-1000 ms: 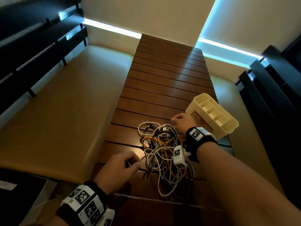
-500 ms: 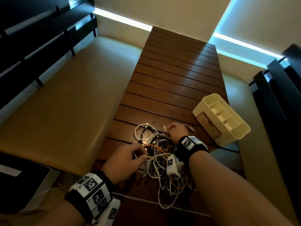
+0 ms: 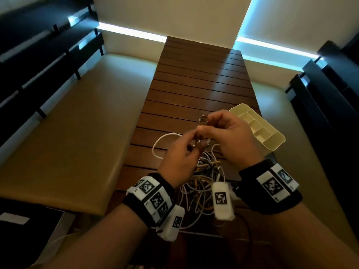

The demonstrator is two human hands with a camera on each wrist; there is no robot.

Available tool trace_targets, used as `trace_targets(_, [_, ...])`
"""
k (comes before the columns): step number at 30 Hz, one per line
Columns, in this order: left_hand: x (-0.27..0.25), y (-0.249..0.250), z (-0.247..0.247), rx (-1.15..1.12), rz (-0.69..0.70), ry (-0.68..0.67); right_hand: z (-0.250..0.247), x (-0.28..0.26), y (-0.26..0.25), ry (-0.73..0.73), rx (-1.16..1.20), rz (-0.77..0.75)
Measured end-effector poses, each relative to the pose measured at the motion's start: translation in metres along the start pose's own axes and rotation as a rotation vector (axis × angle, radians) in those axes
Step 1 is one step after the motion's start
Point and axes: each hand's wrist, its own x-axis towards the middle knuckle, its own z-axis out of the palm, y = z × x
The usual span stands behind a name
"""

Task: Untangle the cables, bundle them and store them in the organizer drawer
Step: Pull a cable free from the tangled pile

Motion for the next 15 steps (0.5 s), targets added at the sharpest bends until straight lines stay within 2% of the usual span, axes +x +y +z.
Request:
trace_targets(3, [0.005, 0.014, 0.003, 0.003, 0.064, 0.034, -0.007, -0.013, 0.006, 0.022, 0.180, -0.001])
trace_targets(5, [0.004, 0.022, 0.001, 0.021, 0.086, 0.066, -0.008, -0.023, 0.024, 0.025, 0.406, 0.069])
trace_targets(7, [0.002, 0.029, -0.003, 0.013, 0.106, 0.083, 0.000, -0.037, 0.046, -0.031, 0.447, 0.185])
trace_targets(9, [0.000, 0.038, -0.008, -0.034, 0.120, 0.103, 0.013, -0.053, 0.066, -0.161, 0.200, 0.264])
trace_targets(10, [-0.002, 0.043, -0.010, -0.062, 0.124, 0.117, 0.019, -0.058, 0.077, -0.203, 0.026, 0.243])
trace_targets(12, [-0.007, 0.054, -0.017, -0.144, 0.119, 0.142, 0.023, -0.060, 0.094, -0.168, -0.226, 0.182])
trace_targets(15, [-0.016, 0.071, -0.030, -0.411, 0.071, 0.165, 0.011, -0.042, 0.111, -0.024, -0.370, 0.287])
